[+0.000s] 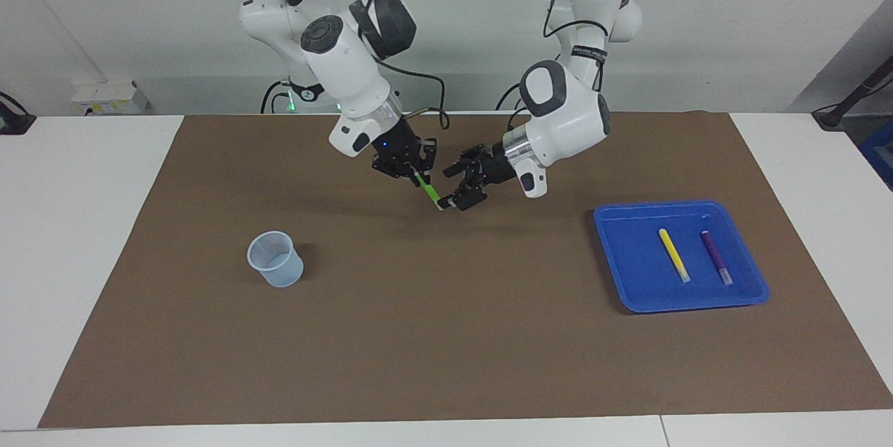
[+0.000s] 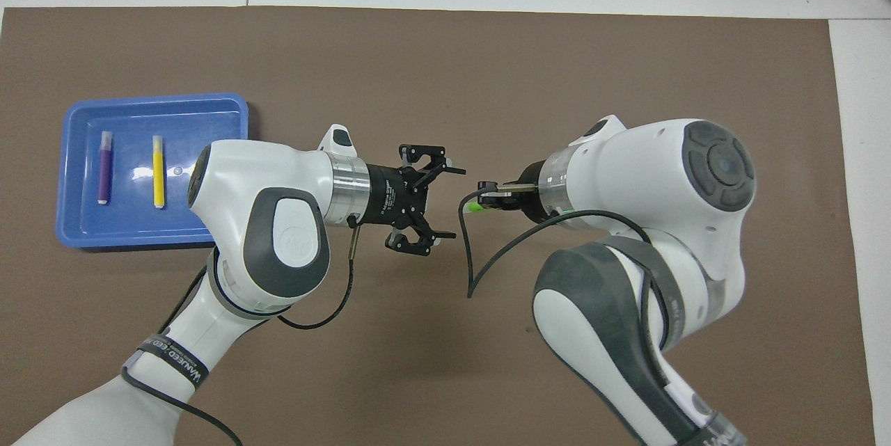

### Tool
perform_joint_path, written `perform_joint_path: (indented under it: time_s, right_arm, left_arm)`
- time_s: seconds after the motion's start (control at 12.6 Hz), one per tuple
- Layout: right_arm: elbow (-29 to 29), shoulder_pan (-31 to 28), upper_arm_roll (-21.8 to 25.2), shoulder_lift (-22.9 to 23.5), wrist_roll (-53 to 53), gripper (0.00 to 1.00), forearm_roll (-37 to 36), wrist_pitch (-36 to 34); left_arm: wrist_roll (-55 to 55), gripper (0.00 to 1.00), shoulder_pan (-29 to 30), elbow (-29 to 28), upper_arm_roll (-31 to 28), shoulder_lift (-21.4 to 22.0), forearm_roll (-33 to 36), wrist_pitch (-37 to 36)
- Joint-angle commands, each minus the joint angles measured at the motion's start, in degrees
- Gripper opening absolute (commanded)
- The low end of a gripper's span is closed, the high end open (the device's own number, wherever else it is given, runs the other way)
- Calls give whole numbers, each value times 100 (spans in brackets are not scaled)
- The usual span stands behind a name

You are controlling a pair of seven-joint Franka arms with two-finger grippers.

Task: Transfer and insert pens with both arms
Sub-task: 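Carry the pen to the cup with the right gripper while the left gripper returns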

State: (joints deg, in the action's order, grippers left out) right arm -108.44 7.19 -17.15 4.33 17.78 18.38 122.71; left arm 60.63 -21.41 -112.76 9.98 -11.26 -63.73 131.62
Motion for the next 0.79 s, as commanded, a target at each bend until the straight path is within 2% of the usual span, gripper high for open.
perform_joint_path:
  time_s: [0.0,0.16,0.24,0.32,0.56,0.71]
  right_arm:
    - [288,-349,-43,16,-100,0,-430,-544]
    - [289,-699,-43,-54,-667,0,-774,-826]
    - [306,-928,-43,-55,-1071,0,-792,-932]
    - [428,-1165,-43,-37,-1458,0,-801,-1107]
    - [674,-1737,-60,24,-2671,0,-1370,-1372]
    - [920,-1940,-60,51,-3305,0,-1687,-1556]
  left_arm:
    - [54,100,119,-72,-75,115,1022,-30]
    - [28,100,216,182,-75,115,2665,-432]
    - [-68,100,347,384,-75,106,3195,-818]
    - [-147,100,487,490,-75,106,3479,-1074]
    - [-1305,100,655,430,-84,325,3552,-1427]
    - [-1630,100,883,430,-101,405,3613,-1691]
